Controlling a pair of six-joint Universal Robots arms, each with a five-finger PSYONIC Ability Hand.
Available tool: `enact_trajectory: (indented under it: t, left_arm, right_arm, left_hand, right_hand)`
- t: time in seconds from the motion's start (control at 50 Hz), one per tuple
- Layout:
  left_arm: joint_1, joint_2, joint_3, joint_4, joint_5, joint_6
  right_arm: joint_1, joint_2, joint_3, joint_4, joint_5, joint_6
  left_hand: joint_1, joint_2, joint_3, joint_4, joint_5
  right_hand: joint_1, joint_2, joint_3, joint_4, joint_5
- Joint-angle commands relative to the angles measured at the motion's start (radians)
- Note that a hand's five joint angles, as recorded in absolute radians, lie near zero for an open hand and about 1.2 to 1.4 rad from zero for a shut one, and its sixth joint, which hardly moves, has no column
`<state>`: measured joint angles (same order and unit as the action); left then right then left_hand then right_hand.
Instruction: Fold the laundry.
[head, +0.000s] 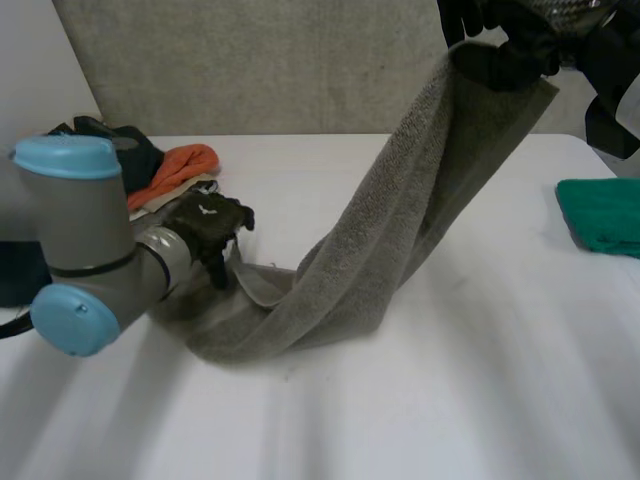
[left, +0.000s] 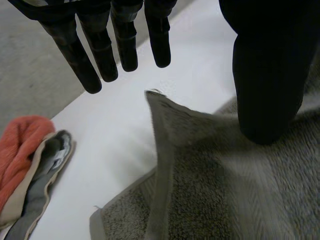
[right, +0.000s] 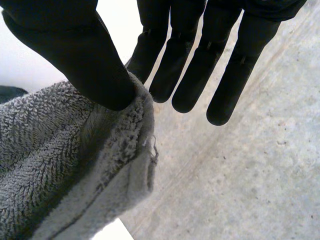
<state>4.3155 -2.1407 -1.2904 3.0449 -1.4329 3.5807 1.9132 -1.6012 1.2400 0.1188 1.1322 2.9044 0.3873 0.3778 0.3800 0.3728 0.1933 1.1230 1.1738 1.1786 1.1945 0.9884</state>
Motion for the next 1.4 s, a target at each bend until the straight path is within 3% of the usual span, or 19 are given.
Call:
enact_trajectory:
  t: [0.02, 0.08, 0.12, 0.2, 0.32, 0.4, 0.5, 0.56, 0.66, 0.76, 0.82, 0.98, 1.06, 1.14, 1.26, 1.4]
  left_arm:
    - [-0.025, -0.111, 0.057, 0.026, -0.003, 0.147]
    - [-0.034, -0.16, 0.114, 0.028, -0.033, 0.171]
    - [-0.042, -0.192, 0.154, 0.031, -0.061, 0.168]
    - [-0.046, -0.24, 0.224, 0.035, -0.086, 0.165]
    - [-0.034, -0.213, 0.252, -0.014, -0.126, 0.159]
    - [0.015, -0.023, 0.148, -0.061, -0.139, 0.145]
    - [0.076, 0.302, -0.018, -0.121, -0.124, 0.179]
    - [0.101, 0.367, -0.076, -0.182, -0.103, 0.225]
    - [0.147, 0.354, -0.116, -0.316, -0.081, 0.338]
    - [0.2, 0.193, -0.063, -0.383, -0.086, 0.418]
    - [0.194, 0.116, 0.011, -0.382, -0.093, 0.417]
    - [0.156, -0.036, 0.465, -0.342, -0.086, 0.339]
    - [0.151, -0.027, 0.771, -0.149, -0.098, 0.184]
    - [0.151, 0.016, 0.887, 0.041, -0.124, 0.002]
    - [0.151, 0.038, 0.881, 0.178, -0.129, -0.114]
    - [0.178, 0.024, 0.807, 0.163, -0.153, -0.114]
  right_arm:
    - [0.004, -0.037, -0.005, 0.021, -0.003, 0.01]
    - [0.004, -0.057, -0.004, 0.031, -0.014, 0.022]
    - [0.001, -0.072, -0.001, 0.038, -0.022, 0.036]
    - [-0.016, -0.089, 0.013, 0.036, -0.035, 0.055]
    - [-0.111, -0.072, 0.047, 0.031, -0.048, 0.035]
    - [-0.22, 0.007, 0.108, 0.042, -0.092, -0.071]
    - [-0.266, 0.148, 0.15, 0.142, -0.095, -0.328]
    - [-0.275, 0.272, 0.15, 0.276, -0.045, -0.586]
    - [-0.244, 0.389, 0.134, 0.378, 0.069, -0.771]
    - [-0.18, 0.475, 0.073, 0.348, 0.164, -0.749]
    - [-0.163, 0.5, 0.033, 0.317, 0.172, -0.732]
    - [-0.096, 0.602, -0.261, 0.177, 0.231, -0.666]
    - [-0.072, 0.662, -0.569, -0.023, 0.357, -0.591]
    - [-0.074, 0.656, -0.678, -0.262, 0.426, -0.493]
    - [-0.075, 0.58, -0.599, -0.537, 0.423, -0.37]
    - [-0.085, 0.535, -0.475, -0.576, 0.402, -0.356]
  left_hand:
    - [0.046, 0.056, 0.054, 0.061, 0.066]
    - [0.277, 0.287, 0.285, 0.292, 0.297]
    - [0.599, 0.609, 0.606, 0.614, 0.619]
    - [1.008, 1.018, 1.015, 1.023, 1.028]
    - [1.009, 1.019, 1.016, 1.023, 1.028]
    - [1.009, 1.019, 1.016, 1.023, 1.028]
    - [1.009, 1.019, 1.016, 1.023, 1.028]
    - [1.009, 1.019, 1.016, 1.023, 1.028]
    - [1.009, 1.019, 1.016, 1.023, 1.028]
    - [1.009, 1.019, 1.016, 1.023, 1.028]
    - [1.009, 1.019, 1.016, 1.023, 1.028]
    - [1.009, 1.019, 1.016, 1.023, 1.028]
    - [1.009, 1.019, 1.016, 1.023, 1.028]
    - [1.009, 1.019, 1.016, 1.023, 1.028]
    - [1.009, 1.019, 1.016, 1.023, 1.028]
    - [1.009, 1.019, 1.016, 1.023, 1.028]
  right_hand:
    - [0.273, 0.222, 0.218, 0.202, 0.233]
    - [0.273, 0.222, 0.218, 0.202, 0.233]
    - [0.273, 0.222, 0.218, 0.202, 0.233]
    - [0.273, 0.222, 0.218, 0.202, 0.233]
    - [0.273, 0.222, 0.218, 0.202, 0.233]
    - [0.273, 0.222, 0.218, 0.202, 0.233]
    - [0.273, 0.222, 0.218, 0.202, 0.233]
    - [0.273, 0.222, 0.218, 0.202, 0.233]
    - [0.273, 0.222, 0.218, 0.202, 0.233]
    - [0.273, 0.222, 0.218, 0.202, 0.233]
    - [0.273, 0.222, 0.218, 0.202, 0.233]
    - [0.273, 0.222, 0.218, 0.202, 0.233]
    - [0.273, 0.222, 0.218, 0.202, 0.233]
    - [0.273, 0.222, 0.218, 0.202, 0.233]
    - [0.273, 0.222, 0.218, 0.202, 0.233]
    - [0.273, 0.222, 0.218, 0.202, 0.233]
